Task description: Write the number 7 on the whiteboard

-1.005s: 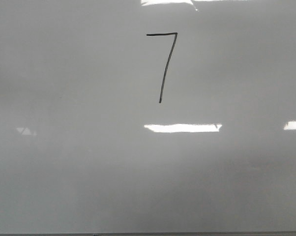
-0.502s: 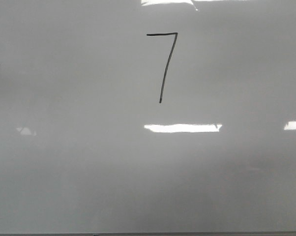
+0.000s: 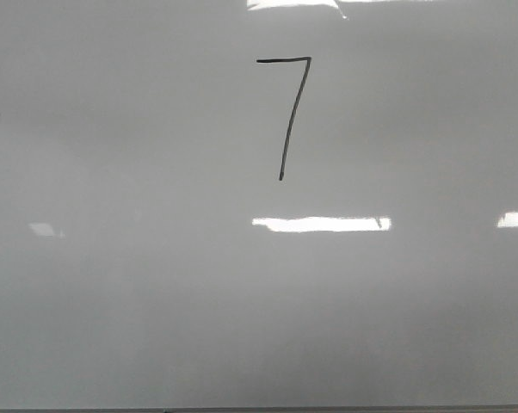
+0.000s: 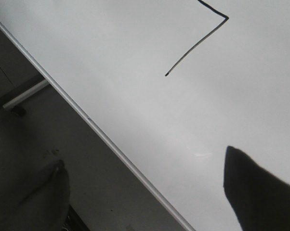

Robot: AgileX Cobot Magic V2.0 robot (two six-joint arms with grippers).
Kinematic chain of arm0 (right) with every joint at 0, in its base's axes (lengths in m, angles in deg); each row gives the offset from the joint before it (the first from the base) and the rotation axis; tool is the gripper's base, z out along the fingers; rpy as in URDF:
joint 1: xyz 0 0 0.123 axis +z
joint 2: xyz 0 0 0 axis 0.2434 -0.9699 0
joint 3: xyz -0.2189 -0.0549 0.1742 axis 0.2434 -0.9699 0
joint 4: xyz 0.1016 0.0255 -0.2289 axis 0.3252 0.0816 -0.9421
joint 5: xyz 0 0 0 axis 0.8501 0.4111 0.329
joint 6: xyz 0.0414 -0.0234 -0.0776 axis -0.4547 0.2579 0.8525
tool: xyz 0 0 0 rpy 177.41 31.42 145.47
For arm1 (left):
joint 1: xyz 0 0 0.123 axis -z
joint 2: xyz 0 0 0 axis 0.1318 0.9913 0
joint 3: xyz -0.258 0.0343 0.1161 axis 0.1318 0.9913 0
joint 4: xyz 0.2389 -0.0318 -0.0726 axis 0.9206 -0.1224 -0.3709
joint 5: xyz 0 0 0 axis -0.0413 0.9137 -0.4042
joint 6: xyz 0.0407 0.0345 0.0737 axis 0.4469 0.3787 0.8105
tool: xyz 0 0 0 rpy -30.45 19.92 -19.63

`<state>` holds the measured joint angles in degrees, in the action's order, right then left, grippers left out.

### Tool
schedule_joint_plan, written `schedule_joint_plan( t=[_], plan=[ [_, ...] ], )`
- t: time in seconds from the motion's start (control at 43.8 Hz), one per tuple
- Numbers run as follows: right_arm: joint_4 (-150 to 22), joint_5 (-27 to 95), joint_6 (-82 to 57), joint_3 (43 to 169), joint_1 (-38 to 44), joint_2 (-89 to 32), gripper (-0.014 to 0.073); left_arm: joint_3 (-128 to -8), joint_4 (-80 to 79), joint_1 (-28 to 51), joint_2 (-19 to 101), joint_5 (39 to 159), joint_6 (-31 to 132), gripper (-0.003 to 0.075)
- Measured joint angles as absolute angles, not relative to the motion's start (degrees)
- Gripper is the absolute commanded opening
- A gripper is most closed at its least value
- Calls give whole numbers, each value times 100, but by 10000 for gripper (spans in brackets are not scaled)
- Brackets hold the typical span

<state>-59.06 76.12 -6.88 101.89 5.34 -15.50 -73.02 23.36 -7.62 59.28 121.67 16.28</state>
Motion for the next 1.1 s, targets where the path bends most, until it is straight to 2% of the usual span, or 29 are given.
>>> schedule_joint_plan(
  t=[0.365,0.685,0.799,0.868,0.936,1.096],
  plan=[
    [-7367,8588,-2859,10131,308,-845,663,-7259,2400,1090,4025,13380,1929,368],
    [-7410,8506,-3004,9498,308,-51,663,-6093,2445,1260,2511,13822,1250,368],
    [-7410,8495,-3004,9477,308,3,642,-5882,2445,1260,2321,13836,1223,368],
    [-7410,8495,-3004,9477,308,3,587,-5841,2445,1260,2292,13836,1223,368],
    [-7410,8495,-3004,9477,308,3,491,-5818,2445,1260,2283,13836,1221,368],
    [-7410,8495,-3004,9477,308,3,185,-5818,2445,1260,2283,13813,1211,368]
  ],
)
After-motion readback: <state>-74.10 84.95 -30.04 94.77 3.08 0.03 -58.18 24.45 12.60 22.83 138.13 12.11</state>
